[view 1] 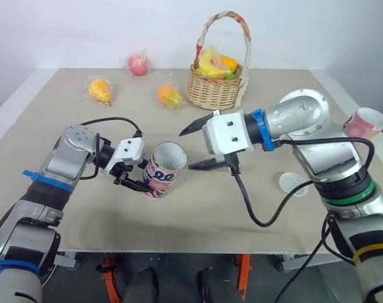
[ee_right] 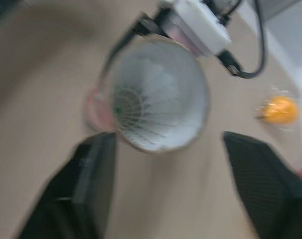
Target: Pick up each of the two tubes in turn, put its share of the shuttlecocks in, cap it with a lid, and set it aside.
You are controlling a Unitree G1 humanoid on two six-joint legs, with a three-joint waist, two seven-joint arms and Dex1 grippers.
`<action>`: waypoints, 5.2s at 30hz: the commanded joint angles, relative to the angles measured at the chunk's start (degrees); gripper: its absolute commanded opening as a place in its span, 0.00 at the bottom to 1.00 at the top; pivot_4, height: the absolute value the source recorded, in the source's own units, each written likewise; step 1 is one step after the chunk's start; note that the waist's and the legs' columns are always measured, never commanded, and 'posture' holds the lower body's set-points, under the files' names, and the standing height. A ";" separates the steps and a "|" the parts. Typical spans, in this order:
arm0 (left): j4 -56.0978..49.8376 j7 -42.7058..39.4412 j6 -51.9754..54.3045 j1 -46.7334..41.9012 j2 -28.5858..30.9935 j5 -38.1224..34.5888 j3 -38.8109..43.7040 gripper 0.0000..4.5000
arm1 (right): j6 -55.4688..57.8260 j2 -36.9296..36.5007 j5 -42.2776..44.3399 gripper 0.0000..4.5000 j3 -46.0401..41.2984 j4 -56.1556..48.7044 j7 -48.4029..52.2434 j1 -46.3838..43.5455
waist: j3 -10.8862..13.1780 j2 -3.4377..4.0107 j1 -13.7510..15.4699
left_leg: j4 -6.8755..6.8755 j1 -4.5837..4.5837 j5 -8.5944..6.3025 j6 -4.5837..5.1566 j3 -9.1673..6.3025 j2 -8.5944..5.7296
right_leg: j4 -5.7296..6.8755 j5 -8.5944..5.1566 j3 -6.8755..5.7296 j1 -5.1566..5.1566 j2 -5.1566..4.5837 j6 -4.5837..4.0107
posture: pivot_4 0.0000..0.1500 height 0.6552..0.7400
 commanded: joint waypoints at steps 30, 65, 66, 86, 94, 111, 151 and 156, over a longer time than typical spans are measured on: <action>-3.23 0.61 0.96 1.41 1.80 -0.75 1.05 0.63 | -5.82 5.14 -8.61 0.82 -24.07 65.76 -44.27 1.93 | -0.04 -0.01 -0.33 | -0.06 0.03 0.02 0.01 0.15 -0.14 | 0.00 0.07 0.35 0.00 0.02 0.17 | 1.00 0.99; -4.90 1.37 2.57 1.87 2.25 -1.59 0.97 0.63 | -9.11 -6.97 5.13 0.01 -14.29 -0.86 -6.88 13.23 | 0.01 0.13 -0.27 | -0.02 -0.03 -0.09 0.00 -0.03 -0.07 | -0.02 -0.05 0.13 0.02 0.05 0.18 | 1.00 0.99; -4.83 1.31 2.49 1.81 2.22 -1.55 0.94 0.63 | -8.78 -6.62 5.14 0.01 -13.78 -1.71 -6.62 12.17 | 0.02 0.14 -0.28 | -0.01 -0.03 -0.08 -0.01 -0.01 -0.08 | -0.01 -0.06 0.14 0.01 0.04 0.21 | 1.00 0.99; -4.23 1.32 2.33 1.15 1.91 -1.24 1.15 0.63 | -6.39 2.03 1.28 0.57 -2.47 0.73 0.66 -0.91 | -0.01 0.06 0.01 | -0.01 -0.02 0.13 -0.10 0.03 0.02 | 0.02 0.03 0.04 -0.05 0.03 0.15 | 1.00 0.99; -4.05 1.08 2.18 1.00 1.76 -1.25 0.93 0.63 | 8.53 4.83 10.77 0.66 -6.87 5.32 -0.75 -4.72 | -0.01 0.07 -0.04 | 0.00 -0.03 0.13 -0.10 0.00 0.03 | 0.03 0.16 -0.01 -0.05 0.03 -0.06 | 1.00 0.99; -2.83 1.05 1.33 0.68 1.33 -0.88 0.81 0.63 | 8.02 12.74 0.02 0.01 9.77 18.62 7.23 -14.16 | -0.01 0.06 -0.15 | 0.00 -0.06 0.12 -0.09 -0.03 0.10 | 0.20 0.08 -0.17 -0.18 0.07 -0.20 | 1.00 0.99; -5.15 6.74 1.05 3.07 -7.89 -9.26 6.77 0.63 | 1.65 -10.05 0.05 0.01 -0.23 28.90 5.23 -9.65 | 0.06 -0.26 0.86 | 0.03 -0.09 0.08 -0.18 -0.23 -0.12 | 0.71 -0.47 -0.30 -0.18 -0.12 -0.21 | 1.00 0.99; -7.93 10.24 1.52 6.40 -13.43 -10.64 5.75 0.63 | 6.48 -16.80 -1.57 0.44 -2.27 26.74 5.81 1.03 | 0.09 -0.19 0.65 | 0.03 -0.13 0.00 -0.14 -0.07 -0.34 | 0.71 -0.57 -0.07 -0.25 -0.31 -0.05 | 1.00 0.99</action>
